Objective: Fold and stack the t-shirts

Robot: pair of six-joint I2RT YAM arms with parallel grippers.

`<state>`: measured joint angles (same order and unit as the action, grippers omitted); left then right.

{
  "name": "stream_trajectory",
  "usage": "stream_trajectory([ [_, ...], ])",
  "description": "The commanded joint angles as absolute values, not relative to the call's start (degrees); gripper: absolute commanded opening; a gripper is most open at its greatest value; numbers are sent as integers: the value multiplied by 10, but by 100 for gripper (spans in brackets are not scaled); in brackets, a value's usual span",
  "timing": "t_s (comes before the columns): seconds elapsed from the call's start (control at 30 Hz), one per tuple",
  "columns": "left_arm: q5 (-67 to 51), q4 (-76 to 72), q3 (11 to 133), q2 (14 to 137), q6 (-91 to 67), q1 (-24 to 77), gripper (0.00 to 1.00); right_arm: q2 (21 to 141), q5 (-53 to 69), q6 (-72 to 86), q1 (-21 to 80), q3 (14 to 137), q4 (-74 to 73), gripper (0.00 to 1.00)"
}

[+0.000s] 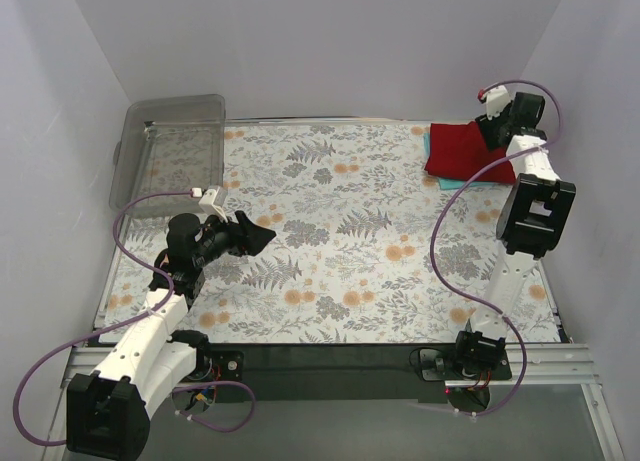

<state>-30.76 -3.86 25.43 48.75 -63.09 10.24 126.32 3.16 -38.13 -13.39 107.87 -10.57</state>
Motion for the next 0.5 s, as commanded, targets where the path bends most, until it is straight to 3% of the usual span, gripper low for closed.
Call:
stream_trajectory([
  [0.0,-316,-52,249,488,-632,101,64,1211,163,-371,-126,1060,-148,53],
  [0.13,-316,-52,248,488,-633,101,64,1201,238,-341,-102,1028,-192,54],
  [0.47,-318,-54,242,479,-632,101,64,1208,149,-287,-12,1013,-193,56],
])
